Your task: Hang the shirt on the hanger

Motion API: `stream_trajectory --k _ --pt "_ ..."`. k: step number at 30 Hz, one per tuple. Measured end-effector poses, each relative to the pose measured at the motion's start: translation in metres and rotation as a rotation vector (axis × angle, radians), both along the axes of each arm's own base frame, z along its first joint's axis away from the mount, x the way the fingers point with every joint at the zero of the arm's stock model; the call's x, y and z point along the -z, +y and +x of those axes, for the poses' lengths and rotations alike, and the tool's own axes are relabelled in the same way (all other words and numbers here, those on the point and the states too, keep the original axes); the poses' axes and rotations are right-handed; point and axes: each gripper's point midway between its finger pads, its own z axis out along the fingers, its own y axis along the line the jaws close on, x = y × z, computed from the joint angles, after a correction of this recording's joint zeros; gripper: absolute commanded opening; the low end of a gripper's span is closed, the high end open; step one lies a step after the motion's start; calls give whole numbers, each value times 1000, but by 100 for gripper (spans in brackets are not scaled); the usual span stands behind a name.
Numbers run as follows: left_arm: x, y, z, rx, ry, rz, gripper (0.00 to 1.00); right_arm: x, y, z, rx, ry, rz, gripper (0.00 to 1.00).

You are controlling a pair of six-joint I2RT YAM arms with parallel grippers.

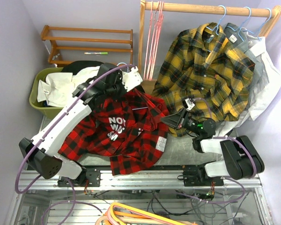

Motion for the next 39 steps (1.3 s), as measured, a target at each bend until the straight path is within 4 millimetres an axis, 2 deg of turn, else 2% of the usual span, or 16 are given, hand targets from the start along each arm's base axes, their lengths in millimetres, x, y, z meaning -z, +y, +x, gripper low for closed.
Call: stream_trajectory --k 1,5,6,10,12,14,17,18,20,24,27,30,39 --pt "0 -1 -3 20 20 -13 7 5 1 1 -7 13 -6 10" --pt "2 -12 -24 164 110 -51 7 21 4 4 -38 52 -36 95" --pt "2 -14 -31 204 129 -56 7 22 5 4 -48 34 -47 99" --pt "-1 -15 -53 327 173 -57 7 15 6 5 -39 -105 -114 100" --pt "-4 -12 -63 385 187 -50 7 8 7 17 37 -183 -206 100" --pt "-9 -6 -70 439 188 -35 7 -15 13 35 152 -289 -327 100" --pt "-11 1 -78 499 193 -20 7 -53 13 42 263 -458 -471 100" --pt "-10 1 -82 519 201 -15 7 -58 9 44 294 -493 -518 100" --pt "-8 1 -86 543 210 -11 7 -56 1 48 328 -519 -603 100" --pt "-7 0 -89 569 212 -11 7 -12 -7 42 276 -458 -744 100" --pt "-6 0 -90 575 217 -8 7 9 -5 29 213 -424 -789 92" --pt "-6 0 -91 577 218 -6 7 9 2 18 162 -439 -778 83" --pt "-6 0 -90 577 217 -6 7 -22 25 -7 38 -504 -614 88"
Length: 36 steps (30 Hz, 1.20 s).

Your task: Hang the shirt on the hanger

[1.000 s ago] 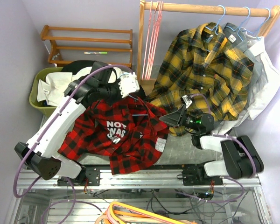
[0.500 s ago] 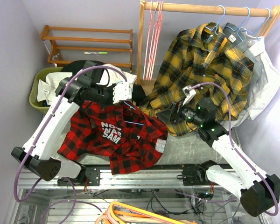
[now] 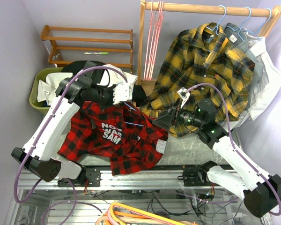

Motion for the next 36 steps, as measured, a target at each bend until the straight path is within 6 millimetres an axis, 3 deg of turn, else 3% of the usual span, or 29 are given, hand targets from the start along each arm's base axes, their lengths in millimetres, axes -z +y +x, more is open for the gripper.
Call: stream_trajectory --k 5,11,14,17,18,26,29,33,36 --pt "0 0 0 0 0 0 7 -15 12 -5 -56 -14 63 86" --pt "0 -1 0 3 2 -1 7 -10 36 -13 -129 11 81 72" --pt "1 -1 1 5 3 0 7 -5 42 -10 -131 28 82 46" --pt "2 -2 1 9 7 0 7 -4 45 -5 -121 30 85 7" --pt "3 -2 0 10 9 1 7 -4 45 -3 -115 29 89 0" --pt "2 -9 -5 93 -2 -21 7 -21 50 -13 -170 36 261 0" --pt "1 -15 -9 157 -4 -47 7 -15 54 -21 -242 124 383 0" --pt "-3 -19 -10 272 -22 -90 7 3 56 -16 -290 340 484 0" --pt "-11 -17 -12 351 -60 -131 7 -4 52 -21 -327 386 526 0"
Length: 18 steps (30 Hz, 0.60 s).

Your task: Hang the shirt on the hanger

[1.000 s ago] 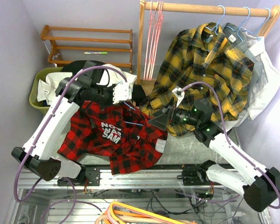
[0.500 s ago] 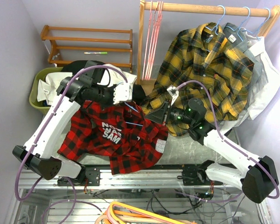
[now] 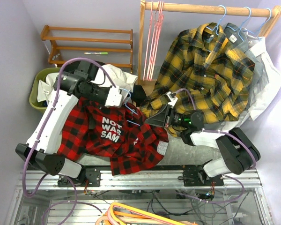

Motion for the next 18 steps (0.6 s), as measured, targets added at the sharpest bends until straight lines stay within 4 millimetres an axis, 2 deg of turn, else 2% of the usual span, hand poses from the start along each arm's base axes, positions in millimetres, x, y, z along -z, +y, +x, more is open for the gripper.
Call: stream_trajectory --k 3,6,7,10,11,12,13,18 --pt "-8 8 -6 52 -26 -51 7 -15 -13 3 11 -8 37 0" --pt "-14 13 -10 73 -43 -93 7 -17 -36 24 93 48 49 2" --pt "-14 12 -13 88 -45 -105 7 -17 -41 28 102 67 51 12" --pt "-10 12 -20 118 -42 -124 7 -13 -45 27 72 115 35 52" --pt "-10 13 -21 120 -43 -126 7 -12 -45 27 62 126 28 69" --pt "-12 13 -21 122 -50 -132 7 -10 -46 26 52 133 20 93" --pt "-13 13 -21 127 -57 -137 7 -9 -46 24 42 145 17 99" --pt "-14 13 -22 140 -71 -143 7 -25 -48 14 2 54 12 100"
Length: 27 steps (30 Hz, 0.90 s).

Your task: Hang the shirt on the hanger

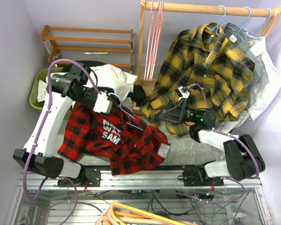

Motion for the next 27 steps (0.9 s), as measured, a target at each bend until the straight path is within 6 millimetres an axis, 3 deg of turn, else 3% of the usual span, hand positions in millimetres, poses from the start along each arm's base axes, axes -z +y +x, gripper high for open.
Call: stream_trajectory --k 4,8,11,14,22,24,27 --pt "0 0 0 3 -7 1 7 -30 -7 -23 40 -300 -12 100" --pt "2 1 1 -5 -4 13 7 -67 2 -30 260 -646 -83 100" --pt "6 3 4 -36 29 29 7 -73 14 -59 339 -846 -107 100" --pt "10 4 10 -90 74 39 7 -48 18 -60 411 -945 -198 100" --pt "23 8 17 -166 139 79 7 65 53 -51 371 -1082 -653 100" --pt "23 10 17 -168 131 87 7 80 50 -51 372 -1128 -719 100" --pt "28 13 16 -161 114 105 7 86 42 -45 402 -1170 -777 100"
